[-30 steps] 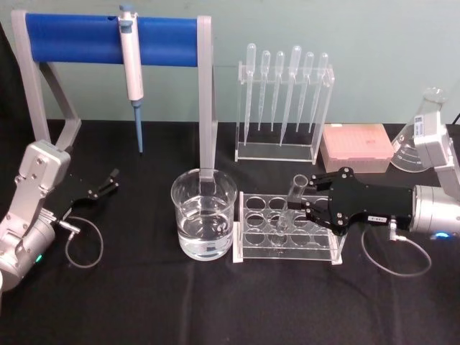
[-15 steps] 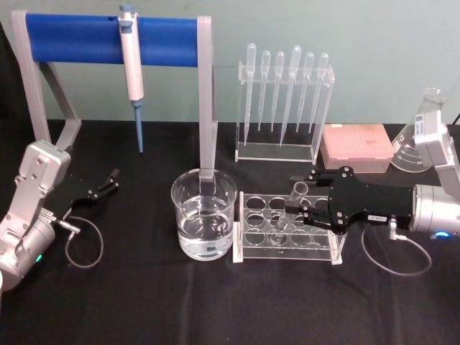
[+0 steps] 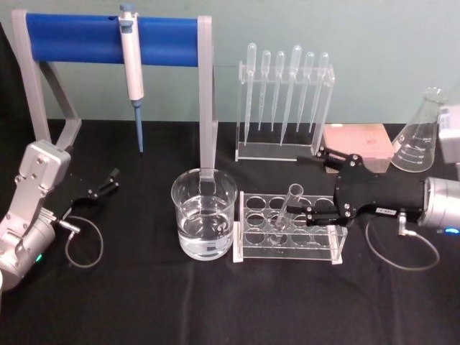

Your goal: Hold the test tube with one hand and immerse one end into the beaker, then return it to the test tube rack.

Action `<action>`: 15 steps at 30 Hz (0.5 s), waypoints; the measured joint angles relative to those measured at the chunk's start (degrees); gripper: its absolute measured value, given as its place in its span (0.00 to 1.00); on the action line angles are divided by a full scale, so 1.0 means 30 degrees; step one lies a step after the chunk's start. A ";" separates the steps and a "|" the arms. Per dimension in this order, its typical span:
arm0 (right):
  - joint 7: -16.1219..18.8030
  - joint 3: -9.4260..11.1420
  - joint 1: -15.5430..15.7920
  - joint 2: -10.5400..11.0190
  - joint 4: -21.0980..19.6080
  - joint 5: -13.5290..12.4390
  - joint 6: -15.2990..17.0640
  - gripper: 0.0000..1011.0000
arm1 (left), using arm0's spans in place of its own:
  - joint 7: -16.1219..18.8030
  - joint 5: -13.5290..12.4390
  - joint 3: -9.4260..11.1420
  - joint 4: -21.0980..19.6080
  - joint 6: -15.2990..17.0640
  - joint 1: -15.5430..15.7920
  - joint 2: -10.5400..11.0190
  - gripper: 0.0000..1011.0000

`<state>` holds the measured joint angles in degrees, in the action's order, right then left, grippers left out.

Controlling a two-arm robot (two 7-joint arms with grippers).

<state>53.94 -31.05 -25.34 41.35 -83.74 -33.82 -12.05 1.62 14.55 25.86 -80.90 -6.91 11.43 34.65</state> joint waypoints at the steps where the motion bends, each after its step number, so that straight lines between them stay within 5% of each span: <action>1: -0.0017 0.0078 0.0063 0.0043 -0.0150 -0.0070 -0.0037 0.91 | 0.0000 0.0001 0.0001 0.0000 0.0000 -0.0001 0.0000 0.99; 8: -0.0626 0.1180 0.1071 0.0537 -0.1566 -0.0899 -0.0404 0.99 | 0.0000 0.0000 0.0001 0.0000 0.0000 -0.0001 0.0000 0.99; 15: -0.4336 0.2748 0.2813 0.0559 -0.2691 -0.0575 0.0012 0.99 | 0.0000 0.0001 0.0001 0.0000 -0.0001 -0.0001 0.0000 0.99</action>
<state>40.93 -22.80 -16.90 43.03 -91.81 -35.54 -12.01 1.62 14.55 25.86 -80.90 -6.91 11.43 34.65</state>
